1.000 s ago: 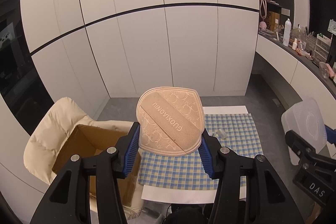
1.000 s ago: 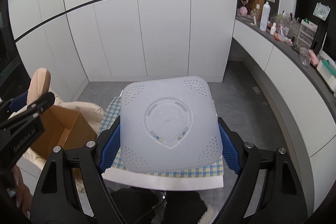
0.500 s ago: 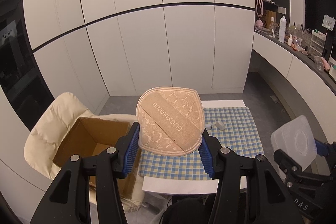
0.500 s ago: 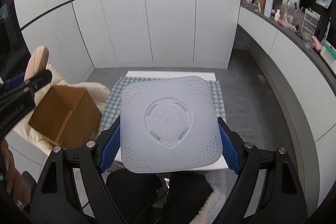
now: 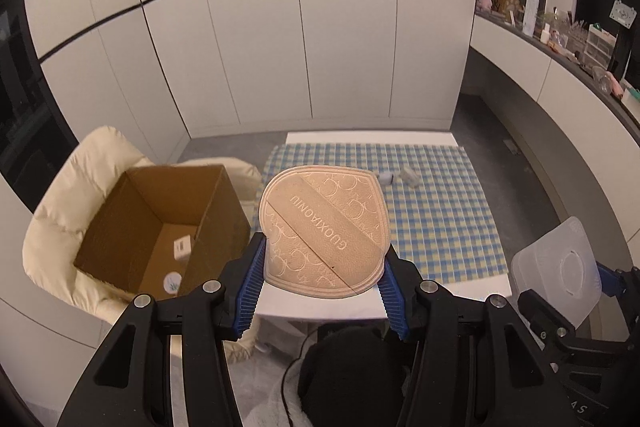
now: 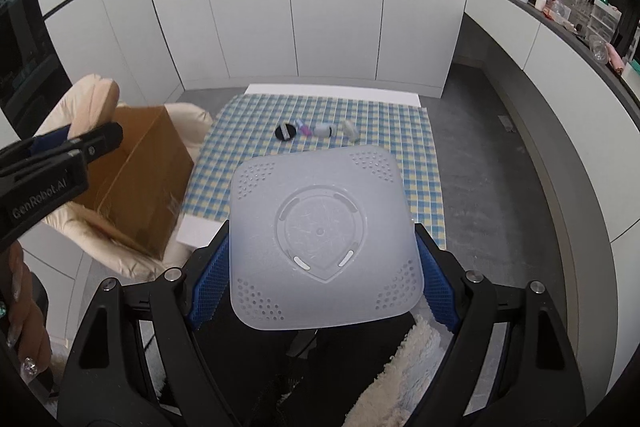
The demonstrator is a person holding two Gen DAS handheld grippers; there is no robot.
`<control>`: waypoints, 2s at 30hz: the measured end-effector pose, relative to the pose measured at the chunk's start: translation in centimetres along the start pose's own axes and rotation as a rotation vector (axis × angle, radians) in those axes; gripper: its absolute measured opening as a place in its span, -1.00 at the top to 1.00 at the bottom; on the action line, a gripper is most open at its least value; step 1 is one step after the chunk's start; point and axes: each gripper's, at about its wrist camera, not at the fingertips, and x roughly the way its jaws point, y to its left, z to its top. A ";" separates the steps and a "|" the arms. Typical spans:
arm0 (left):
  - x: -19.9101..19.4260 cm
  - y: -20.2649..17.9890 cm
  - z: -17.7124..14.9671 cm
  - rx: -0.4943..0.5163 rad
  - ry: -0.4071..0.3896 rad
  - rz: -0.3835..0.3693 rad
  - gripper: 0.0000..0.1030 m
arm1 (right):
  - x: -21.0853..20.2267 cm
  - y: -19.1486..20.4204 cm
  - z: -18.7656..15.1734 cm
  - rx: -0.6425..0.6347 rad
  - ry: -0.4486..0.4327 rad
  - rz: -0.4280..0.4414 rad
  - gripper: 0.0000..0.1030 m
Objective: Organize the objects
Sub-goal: 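Carry the puff with the left tool while the right tool carries the box to the cardboard box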
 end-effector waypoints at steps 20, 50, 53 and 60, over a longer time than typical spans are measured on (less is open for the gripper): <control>-1.6 -0.4 -5.7 0.042 0.034 -0.013 -0.02 | -1.4 0.2 -4.3 -0.013 0.042 0.025 -0.65; -4.7 0.0 -7.3 0.030 -0.014 -0.021 -0.02 | -2.6 1.4 -6.0 -0.046 0.040 0.005 -0.65; -4.7 -0.1 -7.5 0.035 -0.010 -0.021 -0.02 | -2.5 1.5 -6.1 -0.046 0.043 0.009 -0.65; -4.9 0.5 -7.8 0.020 -0.014 -0.003 -0.02 | -2.4 2.1 -6.1 -0.064 0.047 0.022 -0.65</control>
